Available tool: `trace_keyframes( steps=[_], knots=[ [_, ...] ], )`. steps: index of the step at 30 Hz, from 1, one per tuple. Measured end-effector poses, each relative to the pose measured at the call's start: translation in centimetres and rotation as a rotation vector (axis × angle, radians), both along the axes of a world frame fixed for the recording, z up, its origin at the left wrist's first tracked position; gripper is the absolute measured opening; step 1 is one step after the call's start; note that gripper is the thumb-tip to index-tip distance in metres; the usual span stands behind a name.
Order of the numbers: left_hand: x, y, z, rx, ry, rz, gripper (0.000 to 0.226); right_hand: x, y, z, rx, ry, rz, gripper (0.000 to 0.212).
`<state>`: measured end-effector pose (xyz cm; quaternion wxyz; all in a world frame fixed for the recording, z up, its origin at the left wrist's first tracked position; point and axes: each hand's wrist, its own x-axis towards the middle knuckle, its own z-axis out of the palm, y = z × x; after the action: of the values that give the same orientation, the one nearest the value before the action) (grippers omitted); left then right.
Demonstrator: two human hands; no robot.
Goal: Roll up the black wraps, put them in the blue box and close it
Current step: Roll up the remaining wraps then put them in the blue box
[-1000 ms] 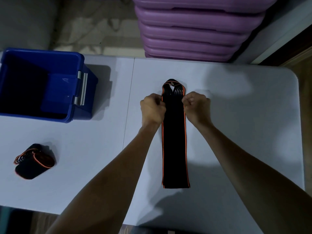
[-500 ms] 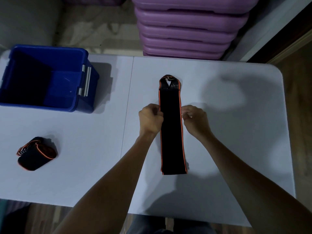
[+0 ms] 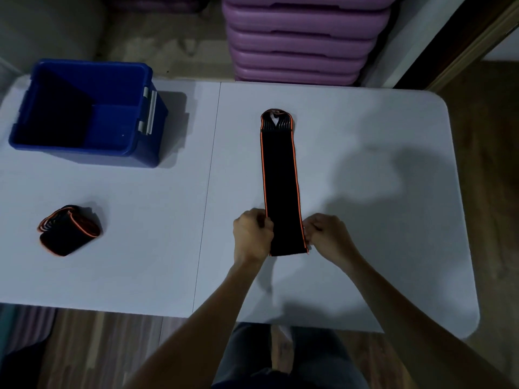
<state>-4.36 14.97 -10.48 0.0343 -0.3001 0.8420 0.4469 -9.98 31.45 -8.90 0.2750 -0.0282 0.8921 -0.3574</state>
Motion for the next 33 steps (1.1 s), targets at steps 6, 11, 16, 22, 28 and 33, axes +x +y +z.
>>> trace_keyframes(
  steps=[6,11,16,22,28,33],
  knots=[
    [2.8,0.1,1.6,-0.209,0.131,-0.268,0.038,2.0,2.1,-0.3,-0.114,0.214,0.051,0.037],
    [5.4,1.5,1.4,-0.433,-0.008,-0.731,0.060,3.7,3.4,-0.2,-0.040,0.493,0.698,0.041],
    [4.3,2.3,1.7,-0.327,0.026,-0.544,0.032,3.1,1.9,-1.1,0.023,0.466,0.597,0.019],
    [2.1,0.8,2.3,-0.185,0.003,-0.462,0.020,0.8,-0.5,0.0,0.119,0.191,0.391,0.031],
    [0.6,1.2,2.3,-0.203,-0.078,-0.355,0.022,1.1,-0.5,-1.2,0.129,0.459,0.367,0.012],
    [0.8,0.9,2.6,-0.445,-0.124,-0.441,0.027,2.3,0.8,-1.9,0.165,0.745,0.636,0.021]
  ],
)
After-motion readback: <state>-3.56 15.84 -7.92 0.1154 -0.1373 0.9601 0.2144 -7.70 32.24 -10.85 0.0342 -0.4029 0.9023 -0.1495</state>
